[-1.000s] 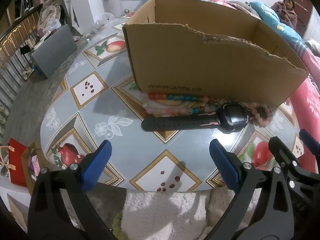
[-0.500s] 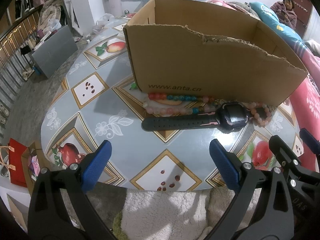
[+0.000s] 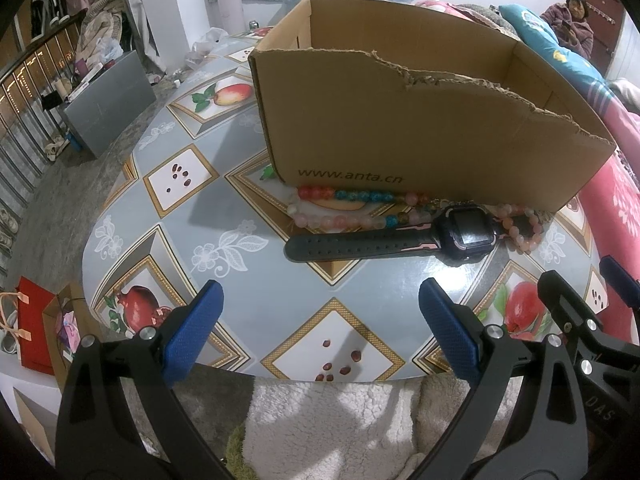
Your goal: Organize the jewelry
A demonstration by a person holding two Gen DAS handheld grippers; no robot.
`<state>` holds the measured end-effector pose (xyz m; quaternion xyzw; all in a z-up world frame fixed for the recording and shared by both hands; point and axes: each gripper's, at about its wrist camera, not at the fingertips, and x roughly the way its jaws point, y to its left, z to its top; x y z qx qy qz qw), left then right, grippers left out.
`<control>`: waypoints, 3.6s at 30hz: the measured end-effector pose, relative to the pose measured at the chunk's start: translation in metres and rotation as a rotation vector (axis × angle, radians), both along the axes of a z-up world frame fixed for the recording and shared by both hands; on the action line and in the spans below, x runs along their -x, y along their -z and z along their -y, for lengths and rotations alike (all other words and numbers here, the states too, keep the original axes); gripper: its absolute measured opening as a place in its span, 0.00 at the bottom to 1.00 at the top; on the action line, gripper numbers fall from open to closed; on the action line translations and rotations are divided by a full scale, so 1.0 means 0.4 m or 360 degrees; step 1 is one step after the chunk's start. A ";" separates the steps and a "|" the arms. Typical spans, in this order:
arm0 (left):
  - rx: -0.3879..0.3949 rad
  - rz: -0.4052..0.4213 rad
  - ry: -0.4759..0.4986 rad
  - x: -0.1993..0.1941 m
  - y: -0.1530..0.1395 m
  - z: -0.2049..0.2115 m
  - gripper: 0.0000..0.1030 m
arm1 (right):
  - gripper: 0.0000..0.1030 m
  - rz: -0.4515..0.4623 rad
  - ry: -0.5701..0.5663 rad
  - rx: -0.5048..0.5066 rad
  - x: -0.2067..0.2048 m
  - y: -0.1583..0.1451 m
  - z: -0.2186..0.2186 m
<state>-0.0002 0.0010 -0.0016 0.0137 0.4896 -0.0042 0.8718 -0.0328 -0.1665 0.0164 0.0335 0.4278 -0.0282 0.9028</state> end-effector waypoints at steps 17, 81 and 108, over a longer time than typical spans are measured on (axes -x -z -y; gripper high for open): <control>0.0000 0.0001 0.0000 0.000 -0.002 -0.001 0.92 | 0.95 0.0001 0.0000 0.0001 0.000 0.000 0.000; 0.0127 0.0167 0.0133 -0.122 0.098 -0.085 0.92 | 0.09 -0.0045 -0.0708 0.0187 -0.117 0.090 -0.003; 0.0120 0.0213 0.0113 -0.072 0.091 -0.113 0.92 | 0.09 0.0026 -0.0425 0.0475 -0.067 0.033 0.133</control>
